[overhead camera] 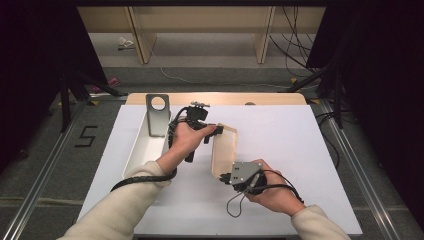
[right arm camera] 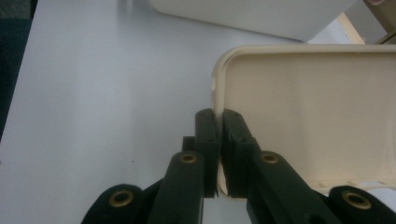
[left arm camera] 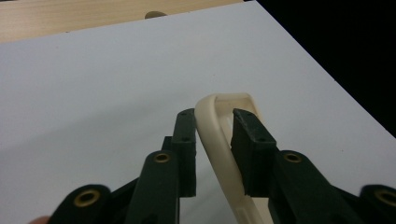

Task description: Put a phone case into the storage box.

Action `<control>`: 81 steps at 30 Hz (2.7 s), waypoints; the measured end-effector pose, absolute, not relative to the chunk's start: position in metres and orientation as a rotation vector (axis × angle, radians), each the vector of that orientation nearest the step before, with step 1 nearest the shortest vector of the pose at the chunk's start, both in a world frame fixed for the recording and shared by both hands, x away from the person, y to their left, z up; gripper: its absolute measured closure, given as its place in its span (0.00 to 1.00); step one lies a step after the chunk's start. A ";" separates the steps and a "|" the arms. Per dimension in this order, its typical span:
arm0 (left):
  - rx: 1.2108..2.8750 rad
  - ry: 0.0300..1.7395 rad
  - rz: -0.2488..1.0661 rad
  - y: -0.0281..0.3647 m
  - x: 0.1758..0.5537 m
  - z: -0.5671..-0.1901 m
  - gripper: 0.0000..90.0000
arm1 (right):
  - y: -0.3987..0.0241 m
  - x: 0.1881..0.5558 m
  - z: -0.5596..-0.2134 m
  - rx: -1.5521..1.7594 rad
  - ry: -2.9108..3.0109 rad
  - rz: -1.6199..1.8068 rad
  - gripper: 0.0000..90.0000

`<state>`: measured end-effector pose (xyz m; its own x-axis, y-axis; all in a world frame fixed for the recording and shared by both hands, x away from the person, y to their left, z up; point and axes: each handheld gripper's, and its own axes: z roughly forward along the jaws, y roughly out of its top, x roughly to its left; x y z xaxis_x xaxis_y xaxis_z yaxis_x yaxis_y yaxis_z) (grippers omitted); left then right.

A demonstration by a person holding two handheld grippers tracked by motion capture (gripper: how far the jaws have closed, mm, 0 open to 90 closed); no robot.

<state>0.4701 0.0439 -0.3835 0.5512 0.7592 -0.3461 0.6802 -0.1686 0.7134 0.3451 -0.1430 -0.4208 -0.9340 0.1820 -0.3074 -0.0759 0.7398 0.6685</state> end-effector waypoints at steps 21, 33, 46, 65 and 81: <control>1.801 0.952 0.340 0.054 0.439 -0.367 0.90 | -0.163 0.359 -0.417 0.446 2.496 1.116 0.36; 1.705 0.890 0.370 0.084 0.424 -0.367 0.90 | -0.180 0.365 -0.414 0.603 2.438 1.211 0.20; 1.630 0.889 0.397 0.116 0.408 -0.368 0.90 | -0.203 0.368 -0.412 0.700 2.375 1.266 0.19; 1.599 0.878 0.423 0.138 0.402 -0.362 0.90 | -0.222 0.366 -0.412 0.779 2.320 1.272 0.19; 1.561 0.881 0.465 0.159 0.404 -0.350 0.90 | -0.228 0.366 -0.412 0.810 2.298 1.269 0.19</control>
